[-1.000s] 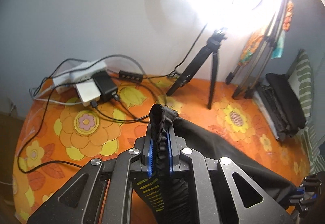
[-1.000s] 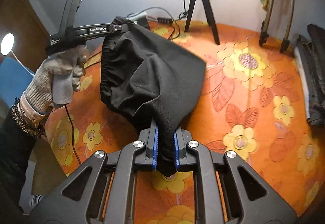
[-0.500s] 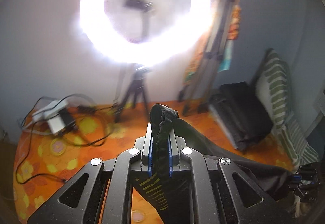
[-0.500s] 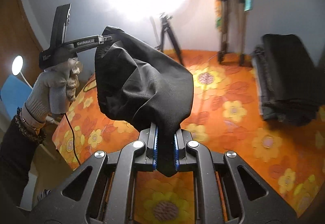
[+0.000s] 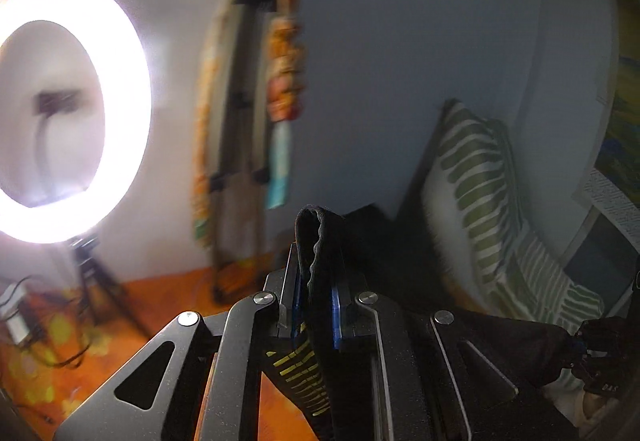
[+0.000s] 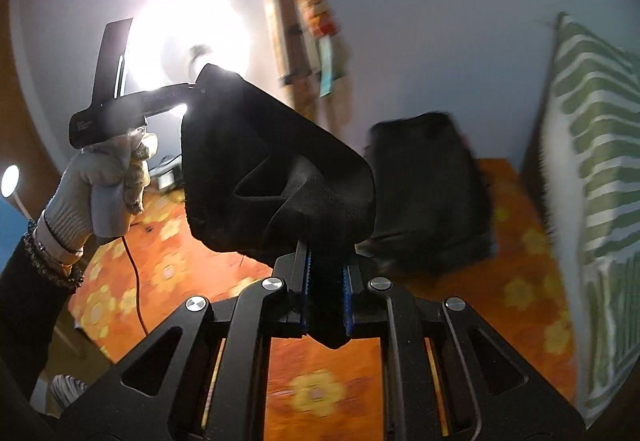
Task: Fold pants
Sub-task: 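Lift the folded shorts with both grippers and carry them onto the clothes stack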
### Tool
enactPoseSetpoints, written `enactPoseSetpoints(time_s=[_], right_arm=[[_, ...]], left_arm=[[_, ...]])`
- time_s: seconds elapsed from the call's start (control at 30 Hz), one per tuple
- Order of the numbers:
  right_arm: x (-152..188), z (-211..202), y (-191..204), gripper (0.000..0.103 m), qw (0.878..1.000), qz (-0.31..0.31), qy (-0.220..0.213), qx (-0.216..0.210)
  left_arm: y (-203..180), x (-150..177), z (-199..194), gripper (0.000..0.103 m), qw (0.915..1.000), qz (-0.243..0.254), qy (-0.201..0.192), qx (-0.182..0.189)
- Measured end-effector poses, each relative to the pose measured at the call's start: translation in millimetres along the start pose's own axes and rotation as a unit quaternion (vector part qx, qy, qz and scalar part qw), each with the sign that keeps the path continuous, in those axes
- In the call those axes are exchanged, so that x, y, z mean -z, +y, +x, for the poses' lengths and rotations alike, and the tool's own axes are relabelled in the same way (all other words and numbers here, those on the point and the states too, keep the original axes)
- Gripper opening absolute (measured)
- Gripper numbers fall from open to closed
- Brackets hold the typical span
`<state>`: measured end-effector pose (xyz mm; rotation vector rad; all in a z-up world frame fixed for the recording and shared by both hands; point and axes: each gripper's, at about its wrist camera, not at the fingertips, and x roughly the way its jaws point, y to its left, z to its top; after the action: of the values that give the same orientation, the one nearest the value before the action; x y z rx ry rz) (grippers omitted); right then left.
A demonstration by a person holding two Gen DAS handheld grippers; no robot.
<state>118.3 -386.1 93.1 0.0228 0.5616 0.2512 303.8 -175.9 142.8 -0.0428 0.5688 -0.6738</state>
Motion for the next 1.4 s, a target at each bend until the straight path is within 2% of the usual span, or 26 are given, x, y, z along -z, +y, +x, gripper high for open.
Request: enactPoseSetpoints(time_s=[0.2,0.33,0.4,0.47,0.6,0.73,0.8,0.87,0.9,1.03,1.1,1.17,1.3,1.4], right_arm=[[-29.3,-1.6,-59.1,0.013,0.999,0.002,-0.025,0.044],[-48.5,9.0,-89.8,0.013,0.997,-0.006,-0.038,0.061],[-53.1,27.2,-106.3,0.013,0.997,-0.002,-0.038,0.060],[-51.8,48.5,-119.5,0.013,0.998,0.008,-0.030,0.055],[-27.4,108.5,-150.7,0.013,0.998,0.054,0.020,0.033],[-3.3,148.0,-166.5,0.013,0.995,0.073,0.063,0.031],[4.4,153.2,-169.4,0.013,0.994,0.074,0.072,0.030],[6.1,153.6,-169.5,0.013,0.994,0.072,0.073,0.028],[6.4,152.5,-170.7,0.013,0.994,0.074,0.073,0.026],[2.1,148.2,-174.3,0.013,0.993,0.093,0.070,0.003],[-1.0,150.9,-178.8,0.013,0.992,0.104,0.070,-0.005],[-7.2,149.5,-178.7,0.013,0.990,0.119,0.069,-0.017],[-20.3,146.3,-184.5,0.013,0.985,0.158,0.060,-0.045],[-30.6,144.5,-189.1,0.013,0.981,0.177,0.052,-0.057]], left_arm=[[-36.9,-35.1,57.4,0.009,0.9993,0.013,-0.017,0.032],[-42.5,-49.9,89.9,0.010,0.9989,0.015,-0.025,0.038],[-40.0,-51.1,105.2,0.010,0.9990,0.010,-0.021,0.038],[-34.2,-48.1,129.0,0.009,0.9995,0.004,-0.010,0.029],[-23.5,-25.9,188.1,0.010,0.9988,0.010,0.047,-0.004],[-18.8,-5.8,216.9,0.013,0.9958,0.020,0.079,-0.043],[-13.9,-3.6,214.5,0.018,0.9956,0.009,0.080,-0.048],[-14.5,-5.3,207.9,0.031,0.9952,0.016,0.077,-0.058],[-14.8,-6.8,204.6,0.033,0.9947,0.024,0.072,-0.070],[-20.4,-5.9,159.0,0.043,0.9944,0.049,0.037,-0.086],[-21.6,3.0,137.8,0.043,0.9957,0.060,0.028,-0.064],[-31.8,22.5,121.6,0.043,0.9954,0.081,0.044,-0.026],[-57.6,66.9,110.5,0.044,0.9868,0.136,0.083,0.028],[-83.4,91.8,118.7,0.051,0.9798,0.161,0.103,0.059]])
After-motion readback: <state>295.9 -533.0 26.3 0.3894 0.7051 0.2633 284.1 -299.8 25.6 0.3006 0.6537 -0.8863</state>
